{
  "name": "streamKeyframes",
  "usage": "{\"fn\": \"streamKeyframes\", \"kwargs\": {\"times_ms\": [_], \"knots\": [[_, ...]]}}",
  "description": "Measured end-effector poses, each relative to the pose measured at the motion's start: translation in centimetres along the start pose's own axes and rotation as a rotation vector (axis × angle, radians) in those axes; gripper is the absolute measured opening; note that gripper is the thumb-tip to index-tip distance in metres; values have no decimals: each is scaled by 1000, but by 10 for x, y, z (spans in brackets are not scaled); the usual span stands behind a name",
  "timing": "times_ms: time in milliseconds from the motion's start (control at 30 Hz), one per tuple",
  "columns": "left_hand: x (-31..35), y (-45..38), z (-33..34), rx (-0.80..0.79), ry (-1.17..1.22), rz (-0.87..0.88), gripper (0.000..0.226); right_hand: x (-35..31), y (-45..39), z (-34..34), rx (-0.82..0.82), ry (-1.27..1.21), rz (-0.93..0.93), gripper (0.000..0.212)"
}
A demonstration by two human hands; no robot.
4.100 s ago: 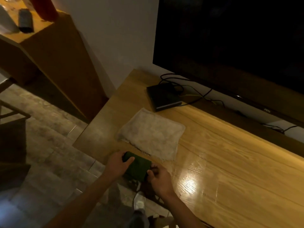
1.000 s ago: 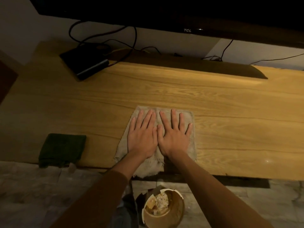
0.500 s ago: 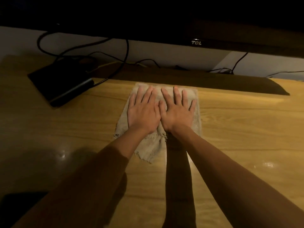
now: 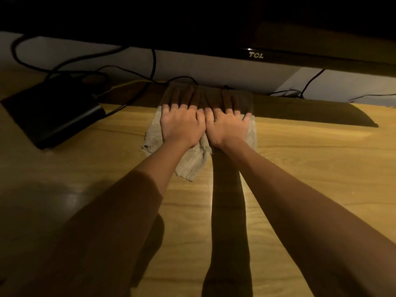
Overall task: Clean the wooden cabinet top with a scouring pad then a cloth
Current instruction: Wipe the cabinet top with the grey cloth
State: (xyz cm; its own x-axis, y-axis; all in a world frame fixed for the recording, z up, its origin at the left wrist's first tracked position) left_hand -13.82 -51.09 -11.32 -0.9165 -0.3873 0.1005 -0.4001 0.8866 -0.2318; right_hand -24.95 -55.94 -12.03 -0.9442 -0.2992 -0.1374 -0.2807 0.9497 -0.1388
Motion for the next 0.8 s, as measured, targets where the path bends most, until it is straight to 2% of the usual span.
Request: {"fn": "streamKeyframes", "kwargs": {"times_ms": [267, 800], "knots": [[23, 85, -9, 4, 81, 33, 62, 39, 82, -13, -6, -56, -71, 54], [134, 363, -70, -51, 105, 42, 60, 175, 351, -71, -28, -88, -29, 57]]}}
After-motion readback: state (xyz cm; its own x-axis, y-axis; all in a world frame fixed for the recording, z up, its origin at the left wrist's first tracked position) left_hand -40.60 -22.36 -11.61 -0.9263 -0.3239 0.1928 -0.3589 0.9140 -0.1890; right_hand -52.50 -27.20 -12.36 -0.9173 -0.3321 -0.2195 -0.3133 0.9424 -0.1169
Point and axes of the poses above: each hand's wrist, its own y-axis away from the middle knuckle, its own z-axis out of the palm, x = y × z, the point moved 1 cm from there along -y, towards the middle knuckle, and after that the axes turned 14 degrees about x, right-handed, at the moved point
